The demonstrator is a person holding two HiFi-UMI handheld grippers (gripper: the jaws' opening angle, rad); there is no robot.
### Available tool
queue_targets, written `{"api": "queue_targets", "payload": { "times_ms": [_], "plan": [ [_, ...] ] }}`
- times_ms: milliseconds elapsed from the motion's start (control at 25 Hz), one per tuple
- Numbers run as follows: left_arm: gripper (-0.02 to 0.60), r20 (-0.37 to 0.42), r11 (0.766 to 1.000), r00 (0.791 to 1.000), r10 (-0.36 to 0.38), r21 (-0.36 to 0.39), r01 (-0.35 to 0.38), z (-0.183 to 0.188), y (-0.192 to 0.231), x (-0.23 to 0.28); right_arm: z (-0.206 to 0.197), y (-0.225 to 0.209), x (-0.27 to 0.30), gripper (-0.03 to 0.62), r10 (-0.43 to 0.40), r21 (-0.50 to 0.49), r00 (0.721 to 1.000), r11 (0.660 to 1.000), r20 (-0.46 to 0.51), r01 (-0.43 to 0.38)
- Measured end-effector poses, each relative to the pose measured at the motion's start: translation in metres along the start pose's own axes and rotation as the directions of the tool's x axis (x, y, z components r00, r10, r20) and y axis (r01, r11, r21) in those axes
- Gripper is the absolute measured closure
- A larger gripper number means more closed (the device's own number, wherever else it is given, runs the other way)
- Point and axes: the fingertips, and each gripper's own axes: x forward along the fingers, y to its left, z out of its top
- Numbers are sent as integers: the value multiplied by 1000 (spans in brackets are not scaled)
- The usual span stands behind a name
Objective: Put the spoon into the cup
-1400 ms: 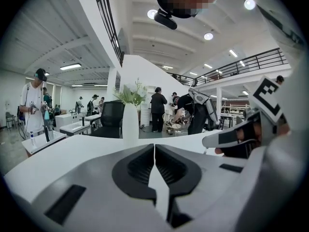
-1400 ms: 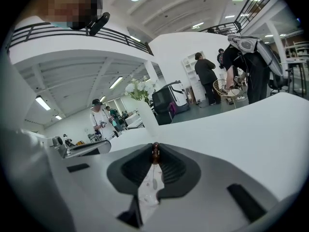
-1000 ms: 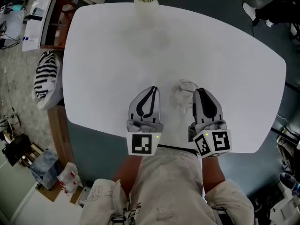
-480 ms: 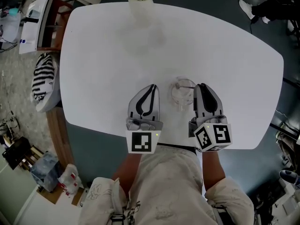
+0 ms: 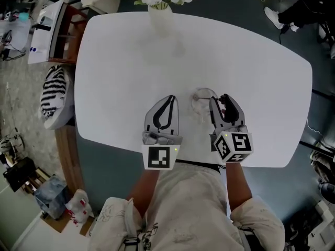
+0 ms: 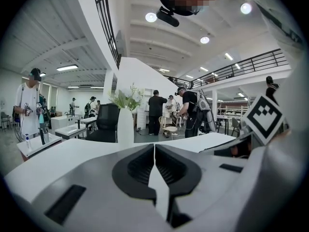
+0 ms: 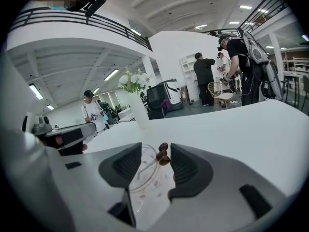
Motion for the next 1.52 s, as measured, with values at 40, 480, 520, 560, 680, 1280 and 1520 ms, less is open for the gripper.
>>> {"api": "queue_targets", "payload": {
  "times_ms": [40, 480, 520, 560, 680, 1280, 1520],
  "plan": [
    [574, 6, 1000, 1000, 0, 6, 0, 4, -1, -2, 0, 0, -1, 420, -5, -8, 1000, 1000, 0, 5],
    [574, 101, 999, 994, 36, 1, -37, 41, -13, -35, 22, -3, -39, 393, -27, -54, 997, 998, 67, 31],
    [574, 112, 999, 993, 33, 18, -35, 45, -14, -38, 28, -4, -46, 393, -30, -54, 996, 998, 84, 34],
    [574, 121, 999, 992, 30, 32, -34, 49, -16, -43, 33, -5, -53, 393, -33, -54, 994, 998, 101, 39],
    [574, 155, 998, 987, 38, 52, -47, 64, -21, -55, 49, -10, -74, 393, -44, -62, 987, 997, 152, 54],
    [574, 315, 990, 948, 42, 111, -81, 128, -26, -90, 132, -30, -166, 395, -85, -127, 914, 981, 398, 147],
    [574, 355, 988, 934, 41, 123, -90, 147, -27, -99, 164, -33, -199, 402, -85, -146, 869, 973, 487, 177]
  ]
}}
